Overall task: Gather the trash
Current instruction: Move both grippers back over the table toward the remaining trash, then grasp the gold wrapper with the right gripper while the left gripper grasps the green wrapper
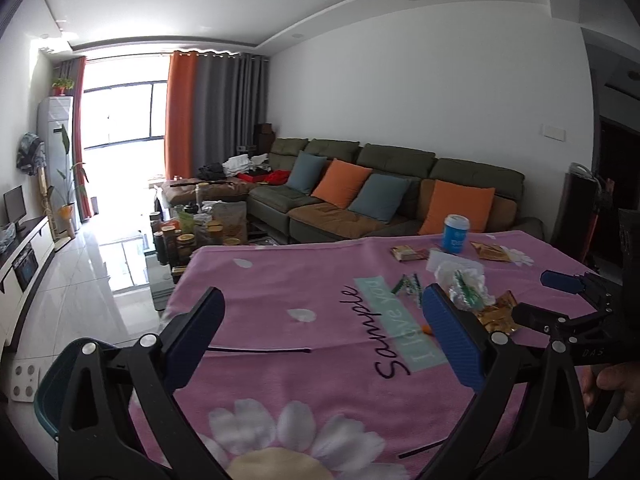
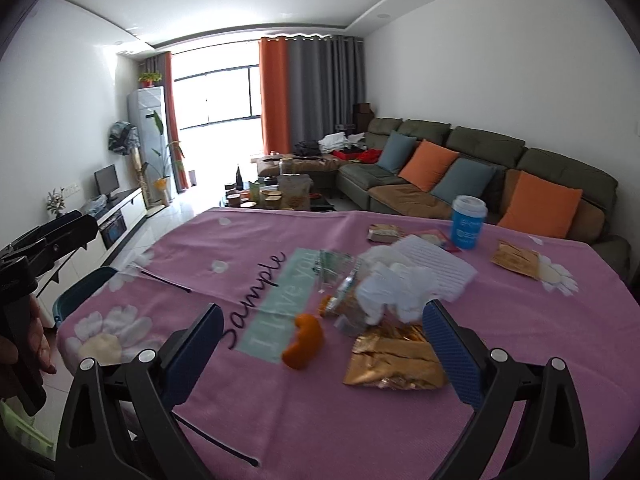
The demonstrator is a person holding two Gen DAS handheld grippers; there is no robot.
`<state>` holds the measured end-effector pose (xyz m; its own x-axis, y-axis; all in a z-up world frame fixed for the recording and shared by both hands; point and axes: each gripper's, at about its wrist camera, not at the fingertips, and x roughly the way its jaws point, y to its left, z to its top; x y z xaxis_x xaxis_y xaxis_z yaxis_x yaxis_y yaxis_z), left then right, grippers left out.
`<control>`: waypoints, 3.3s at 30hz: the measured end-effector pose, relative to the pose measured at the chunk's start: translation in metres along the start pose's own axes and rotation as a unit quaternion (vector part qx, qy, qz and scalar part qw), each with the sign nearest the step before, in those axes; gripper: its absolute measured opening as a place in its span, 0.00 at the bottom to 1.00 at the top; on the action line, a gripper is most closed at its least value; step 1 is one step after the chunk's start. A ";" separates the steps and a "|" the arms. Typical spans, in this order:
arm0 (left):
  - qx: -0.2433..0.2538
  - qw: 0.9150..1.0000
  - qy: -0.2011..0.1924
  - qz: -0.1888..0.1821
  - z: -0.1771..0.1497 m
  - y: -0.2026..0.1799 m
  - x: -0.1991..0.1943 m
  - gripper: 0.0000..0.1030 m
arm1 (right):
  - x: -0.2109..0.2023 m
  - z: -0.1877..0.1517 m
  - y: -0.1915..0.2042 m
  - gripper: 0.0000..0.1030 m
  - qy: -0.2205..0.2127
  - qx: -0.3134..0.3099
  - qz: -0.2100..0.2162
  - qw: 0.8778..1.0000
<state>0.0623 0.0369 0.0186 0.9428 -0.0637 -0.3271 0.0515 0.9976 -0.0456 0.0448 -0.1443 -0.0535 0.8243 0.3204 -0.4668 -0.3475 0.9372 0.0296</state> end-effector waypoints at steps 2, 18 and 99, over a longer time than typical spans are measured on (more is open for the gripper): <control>0.003 1.000 0.008 -0.016 -0.006 -0.010 0.006 0.94 | -0.005 -0.008 -0.013 0.93 0.006 0.007 -0.022 1.000; 0.034 0.992 0.069 -0.096 -0.037 -0.054 0.053 0.94 | 0.039 -0.026 -0.060 0.93 0.081 0.045 -0.057 0.994; 0.011 0.954 0.266 -0.140 -0.023 -0.085 0.310 0.30 | -0.011 0.000 -0.142 0.13 0.056 0.162 -0.057 0.984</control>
<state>0.3425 -0.0687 -0.1008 0.5909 -0.3266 -0.7377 0.2890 0.9394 -0.1844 0.0850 -0.2808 -0.0521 0.7890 0.2099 -0.5774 -0.0795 0.9668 0.2428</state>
